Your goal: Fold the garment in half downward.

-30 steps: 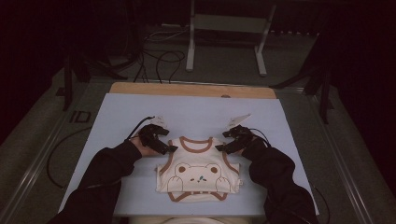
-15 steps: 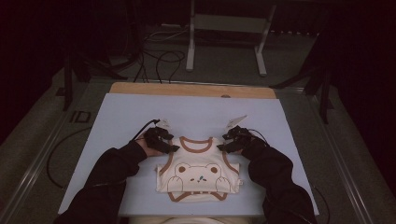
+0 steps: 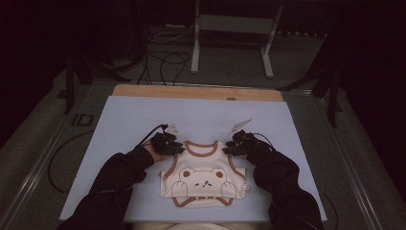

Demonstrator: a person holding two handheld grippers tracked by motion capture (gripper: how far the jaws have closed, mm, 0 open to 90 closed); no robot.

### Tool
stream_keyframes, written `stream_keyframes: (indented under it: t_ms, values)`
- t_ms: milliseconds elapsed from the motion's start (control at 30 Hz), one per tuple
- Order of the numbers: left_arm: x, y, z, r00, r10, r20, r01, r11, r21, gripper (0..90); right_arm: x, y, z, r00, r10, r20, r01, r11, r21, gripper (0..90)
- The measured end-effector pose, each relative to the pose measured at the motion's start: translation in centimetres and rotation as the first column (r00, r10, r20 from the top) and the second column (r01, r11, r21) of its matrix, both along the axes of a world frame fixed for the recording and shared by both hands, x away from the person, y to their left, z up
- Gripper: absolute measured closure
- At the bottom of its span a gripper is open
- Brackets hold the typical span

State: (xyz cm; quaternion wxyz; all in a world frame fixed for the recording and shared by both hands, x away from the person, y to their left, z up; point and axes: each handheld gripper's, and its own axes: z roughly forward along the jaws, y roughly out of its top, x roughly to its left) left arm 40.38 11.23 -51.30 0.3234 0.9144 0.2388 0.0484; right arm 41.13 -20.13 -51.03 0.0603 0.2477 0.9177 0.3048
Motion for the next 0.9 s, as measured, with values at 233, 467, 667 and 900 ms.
stream_keyframes:
  t_ms: [233,467,667,900]
  values:
    - [0.2,0.1,-0.1,0.9996,-0.013,-0.023,0.012,0.9997,-0.021,86.2,-0.2,0.4,0.1,0.9996,0.022,-0.015,-0.022,1.000,-0.011,81.8]
    - [0.4,0.4,0.3,0.9995,-0.016,-0.027,0.015,0.9996,-0.023,87.1,-0.2,0.8,0.7,0.9988,0.033,-0.035,-0.034,0.999,-0.019,82.8]
    - [0.0,1.0,1.6,0.9993,-0.032,0.022,0.033,0.9971,-0.068,87.0,-0.6,0.3,2.1,0.9997,0.023,-0.007,-0.023,1.000,0.016,82.8]
    - [-0.4,1.1,3.8,0.9985,-0.024,0.048,0.029,0.9953,-0.093,87.0,-0.7,-0.1,4.2,0.9994,0.006,0.034,-0.007,0.999,0.046,82.8]
